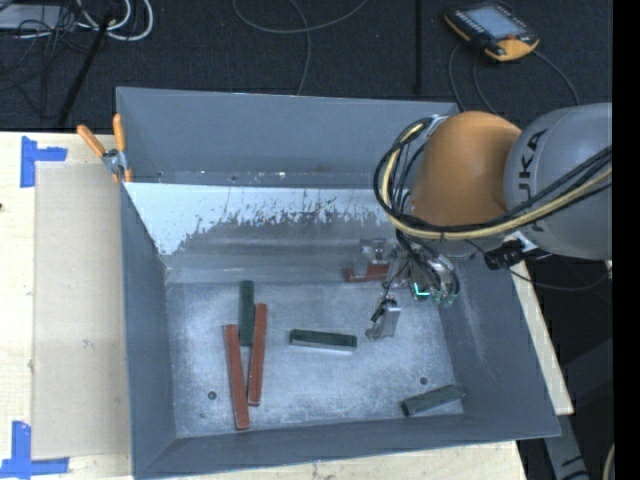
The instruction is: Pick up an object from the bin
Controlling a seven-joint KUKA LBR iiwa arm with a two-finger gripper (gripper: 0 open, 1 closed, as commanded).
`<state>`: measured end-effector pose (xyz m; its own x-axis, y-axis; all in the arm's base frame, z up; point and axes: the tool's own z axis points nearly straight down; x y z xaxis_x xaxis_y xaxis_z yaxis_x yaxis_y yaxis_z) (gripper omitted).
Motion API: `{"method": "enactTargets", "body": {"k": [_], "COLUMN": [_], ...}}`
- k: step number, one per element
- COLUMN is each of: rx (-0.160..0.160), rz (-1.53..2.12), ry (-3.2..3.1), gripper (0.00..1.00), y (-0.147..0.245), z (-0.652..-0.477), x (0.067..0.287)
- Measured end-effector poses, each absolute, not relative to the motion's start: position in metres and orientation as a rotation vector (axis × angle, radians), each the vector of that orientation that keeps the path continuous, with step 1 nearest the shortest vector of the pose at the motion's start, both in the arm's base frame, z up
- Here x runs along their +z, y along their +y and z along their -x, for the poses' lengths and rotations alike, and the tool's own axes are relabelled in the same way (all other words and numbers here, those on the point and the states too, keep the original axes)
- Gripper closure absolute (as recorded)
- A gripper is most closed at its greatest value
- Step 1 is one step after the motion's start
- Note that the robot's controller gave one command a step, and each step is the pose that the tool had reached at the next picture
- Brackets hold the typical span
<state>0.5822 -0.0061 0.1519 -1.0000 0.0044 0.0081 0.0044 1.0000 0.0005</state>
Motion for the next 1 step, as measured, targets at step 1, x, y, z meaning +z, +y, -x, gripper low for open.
{"method": "enactTargets", "body": {"k": [1], "rx": [-0.001], "rz": [0.007], "ry": [-3.140], "gripper": [0.00], "y": [-0.0061], "z": [-0.5839], "x": [0.1557]}}
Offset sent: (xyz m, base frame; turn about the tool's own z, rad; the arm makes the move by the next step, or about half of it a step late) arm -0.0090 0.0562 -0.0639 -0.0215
